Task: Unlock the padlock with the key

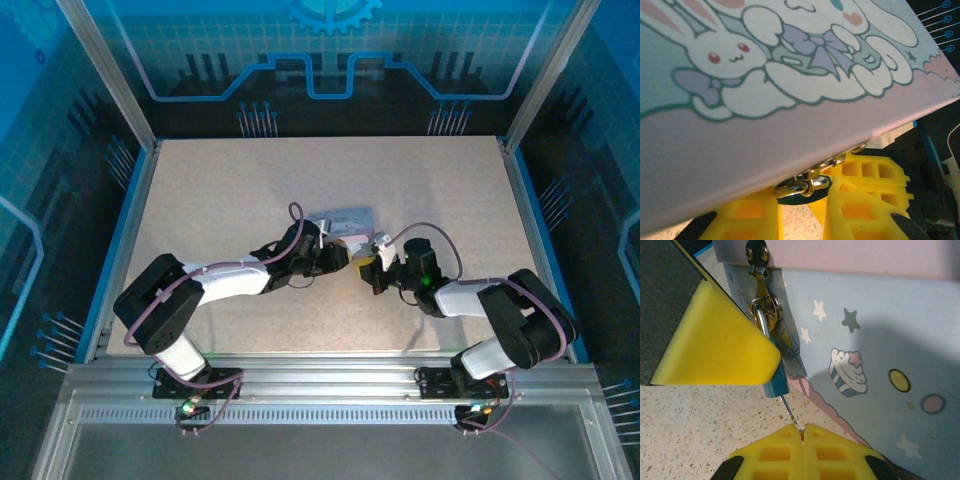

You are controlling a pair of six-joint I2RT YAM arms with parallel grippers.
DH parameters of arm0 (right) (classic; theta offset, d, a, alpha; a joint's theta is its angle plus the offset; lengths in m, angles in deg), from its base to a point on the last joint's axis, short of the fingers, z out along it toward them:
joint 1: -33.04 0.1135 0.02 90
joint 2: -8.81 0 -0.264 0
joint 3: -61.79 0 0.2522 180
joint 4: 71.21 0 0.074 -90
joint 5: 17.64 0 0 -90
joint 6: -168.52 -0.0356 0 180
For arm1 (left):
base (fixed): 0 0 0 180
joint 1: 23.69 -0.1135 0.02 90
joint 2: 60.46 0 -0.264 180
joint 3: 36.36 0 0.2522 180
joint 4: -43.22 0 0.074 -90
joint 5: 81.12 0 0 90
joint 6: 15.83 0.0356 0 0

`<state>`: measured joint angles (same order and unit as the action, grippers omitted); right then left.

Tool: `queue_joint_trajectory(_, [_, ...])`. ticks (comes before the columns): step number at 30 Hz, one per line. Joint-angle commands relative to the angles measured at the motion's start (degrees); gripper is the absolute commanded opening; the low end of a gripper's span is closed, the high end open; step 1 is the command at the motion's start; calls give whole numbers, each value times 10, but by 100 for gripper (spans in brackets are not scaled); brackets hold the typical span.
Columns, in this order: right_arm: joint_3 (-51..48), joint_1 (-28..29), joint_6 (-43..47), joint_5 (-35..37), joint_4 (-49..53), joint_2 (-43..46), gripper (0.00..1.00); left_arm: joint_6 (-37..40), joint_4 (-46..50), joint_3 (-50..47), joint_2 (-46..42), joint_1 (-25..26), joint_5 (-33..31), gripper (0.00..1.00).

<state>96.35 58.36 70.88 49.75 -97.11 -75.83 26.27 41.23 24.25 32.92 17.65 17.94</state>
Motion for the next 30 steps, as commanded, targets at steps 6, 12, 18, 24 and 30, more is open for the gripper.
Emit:
queue_joint_trajectory(6, [47, -13, -1, 8, -40, 11, 0, 17, 2, 12, 7, 12, 60, 20])
queue_joint_trajectory(12, [60, -8, -15, -12, -53, 0, 0, 18, 1, 11, 8, 13, 60, 21])
queue_joint_trajectory(18, [75, -6, -17, -4, -59, -11, 0, 18, 1, 13, 11, 12, 61, 20])
queue_joint_trajectory(24, [86, 1, -26, -2, -62, -24, 0, 18, -3, 14, 17, 12, 60, 20])
queue_joint_trajectory(30, [41, 4, -49, 25, -83, -28, 0, 16, -8, 11, 34, 12, 49, 20])
